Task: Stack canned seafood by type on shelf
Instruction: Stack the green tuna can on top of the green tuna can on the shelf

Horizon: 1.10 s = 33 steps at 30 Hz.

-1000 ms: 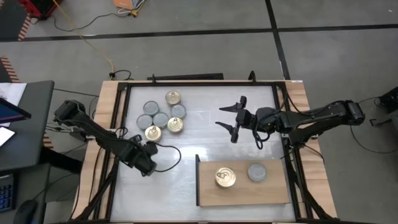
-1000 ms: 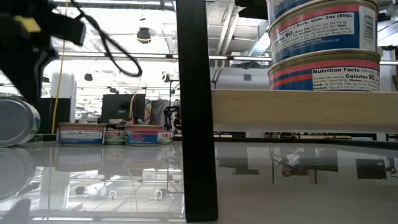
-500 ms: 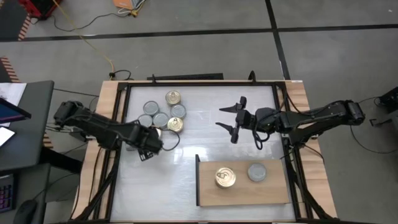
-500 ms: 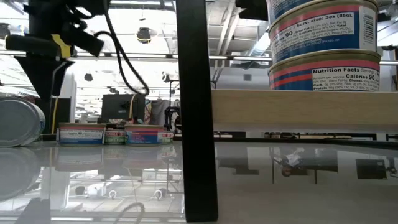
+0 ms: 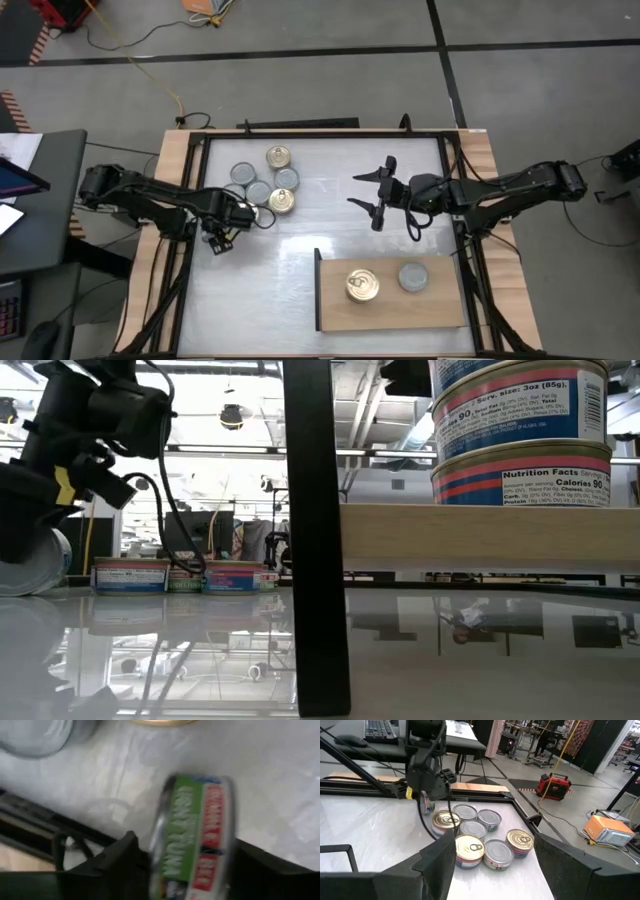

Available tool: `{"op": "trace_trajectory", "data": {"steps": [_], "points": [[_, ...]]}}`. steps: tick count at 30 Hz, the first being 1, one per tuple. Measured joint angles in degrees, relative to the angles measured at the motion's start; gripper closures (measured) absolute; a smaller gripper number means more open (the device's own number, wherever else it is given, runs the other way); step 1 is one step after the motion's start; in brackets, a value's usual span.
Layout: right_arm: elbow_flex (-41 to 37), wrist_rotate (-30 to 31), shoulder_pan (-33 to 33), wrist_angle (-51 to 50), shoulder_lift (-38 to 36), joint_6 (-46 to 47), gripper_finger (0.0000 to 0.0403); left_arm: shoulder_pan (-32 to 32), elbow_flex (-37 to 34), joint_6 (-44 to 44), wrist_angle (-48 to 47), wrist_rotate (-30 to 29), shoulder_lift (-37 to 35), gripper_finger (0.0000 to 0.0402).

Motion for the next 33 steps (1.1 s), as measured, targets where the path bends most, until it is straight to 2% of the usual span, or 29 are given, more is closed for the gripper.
{"op": "trace_trajectory", "data": {"steps": [6, 7, 14, 19, 23, 27, 33], "points": [[0.0, -0.02, -0.51, 0.36, 0.0, 0.02, 0.0108, -0.05, 1.13, 0.27, 1.56, 1.18, -1.3, 0.0272], [0.0, -0.02, -0.52, 0.45, 0.0, 0.02, 0.0108, -0.05, 1.2, 0.25, 1.91, 1.14, -1.47, 0.0281], [0.0, -0.05, -0.5, -0.46, 0.0, 0.0, 0.0108, -0.09, 4.39, -0.89, 11.1, 2.24, -2.92, 0.028], [0.0, -0.07, -0.5, -5.07, -0.96, -0.02, 0.0108, -1.61, 7.05, 0.26, 23.93, -1.13, -5.41, 0.028], [0.0, -0.67, -0.21, -7.18, -2.44, 0.26, 0.0108, -3.05, 7.23, 3.81, 34.96, -4.7, -7.4, 0.028], [0.0, -6.06, 0.04, -8.4, -2.67, 1.77, 0.0108, -3.25, 7.23, 9.35, 44.69, -7.22, -7.79, 0.028], [3.37, -7.41, -0.02, -21.57, -3.14, 10.41, 0.0108, -1.37, 7.21, 19.57, 59.55, -9.72, -5.98, 0.028]]}}
